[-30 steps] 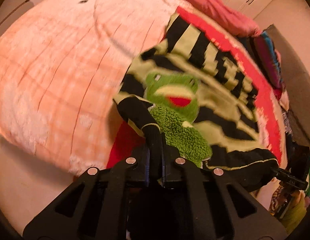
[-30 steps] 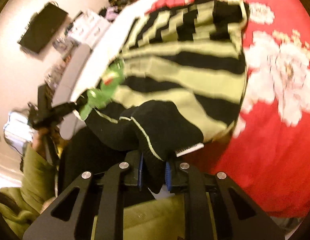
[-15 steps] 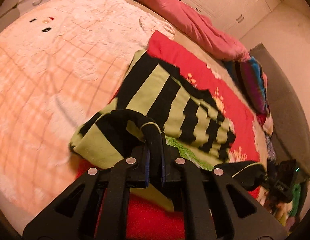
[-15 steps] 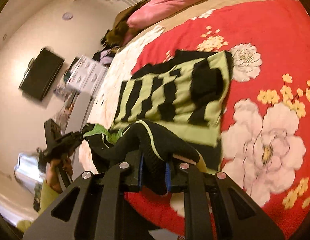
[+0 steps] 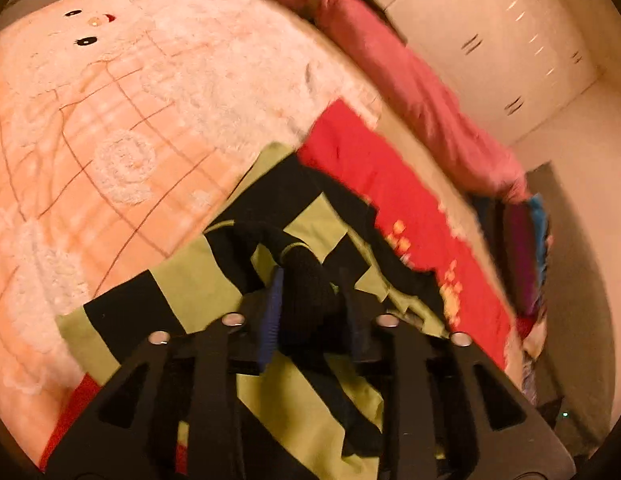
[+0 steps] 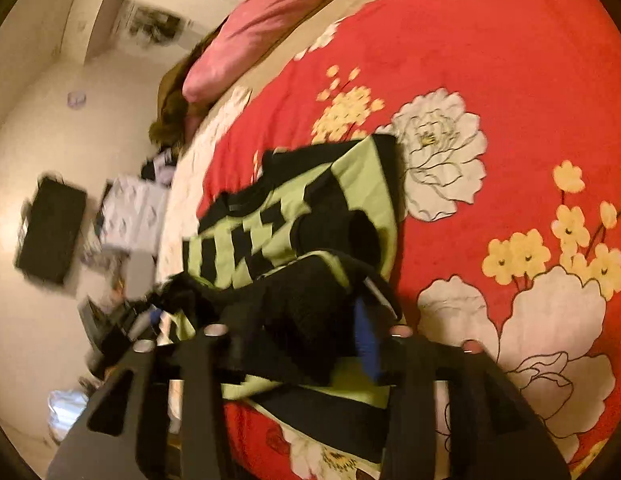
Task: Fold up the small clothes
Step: 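Grasp the hem with the left gripper while the right gripper grasps the hem, lift toward the collar, then lay the hem onto the collar and open both grippers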
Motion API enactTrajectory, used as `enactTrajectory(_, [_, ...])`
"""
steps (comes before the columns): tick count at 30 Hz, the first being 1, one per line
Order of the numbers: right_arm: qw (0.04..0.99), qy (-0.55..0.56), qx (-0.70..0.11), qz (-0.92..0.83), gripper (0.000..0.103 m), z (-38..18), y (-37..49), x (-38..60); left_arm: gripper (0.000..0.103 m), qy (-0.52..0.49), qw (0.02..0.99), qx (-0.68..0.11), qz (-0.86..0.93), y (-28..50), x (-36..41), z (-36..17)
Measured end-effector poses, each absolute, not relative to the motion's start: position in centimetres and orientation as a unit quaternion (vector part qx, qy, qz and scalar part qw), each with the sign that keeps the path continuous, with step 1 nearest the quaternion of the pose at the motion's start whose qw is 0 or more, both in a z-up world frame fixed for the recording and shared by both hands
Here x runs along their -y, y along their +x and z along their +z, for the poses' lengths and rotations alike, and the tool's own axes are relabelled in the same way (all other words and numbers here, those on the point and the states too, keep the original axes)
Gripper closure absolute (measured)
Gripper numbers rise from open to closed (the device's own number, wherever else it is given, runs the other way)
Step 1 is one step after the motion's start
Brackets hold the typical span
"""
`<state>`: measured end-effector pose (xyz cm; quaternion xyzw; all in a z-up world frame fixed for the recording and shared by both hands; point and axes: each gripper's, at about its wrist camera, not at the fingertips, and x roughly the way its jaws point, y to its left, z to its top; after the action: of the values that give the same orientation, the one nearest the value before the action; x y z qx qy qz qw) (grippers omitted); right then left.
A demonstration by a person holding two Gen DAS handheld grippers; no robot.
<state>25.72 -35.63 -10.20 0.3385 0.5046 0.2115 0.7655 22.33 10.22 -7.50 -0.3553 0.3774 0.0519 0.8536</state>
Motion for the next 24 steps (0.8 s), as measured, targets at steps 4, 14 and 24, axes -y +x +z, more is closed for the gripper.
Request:
enactTrajectory(4, [0.805,0.320,-0.464,0.185,0.046,-9.0,24.6,37.3,0.076,-0.324,0.877,-0.350,0.060,20.5,-10.2,-7.6])
enactTrajectory(14, [0.894,0.044,-0.408,0.181,0.036,-6.6,19.4,33.2,0.067,-0.173,0.928,-0.323,0.071,17.1,-9.7,-5.4])
enactTrajectory(24, [0.849,0.113,-0.480,0.189,0.100,-7.2,24.9,30.3,0.065,-0.129,0.929,-0.345,0.042,17.7,-7.1,-6.8])
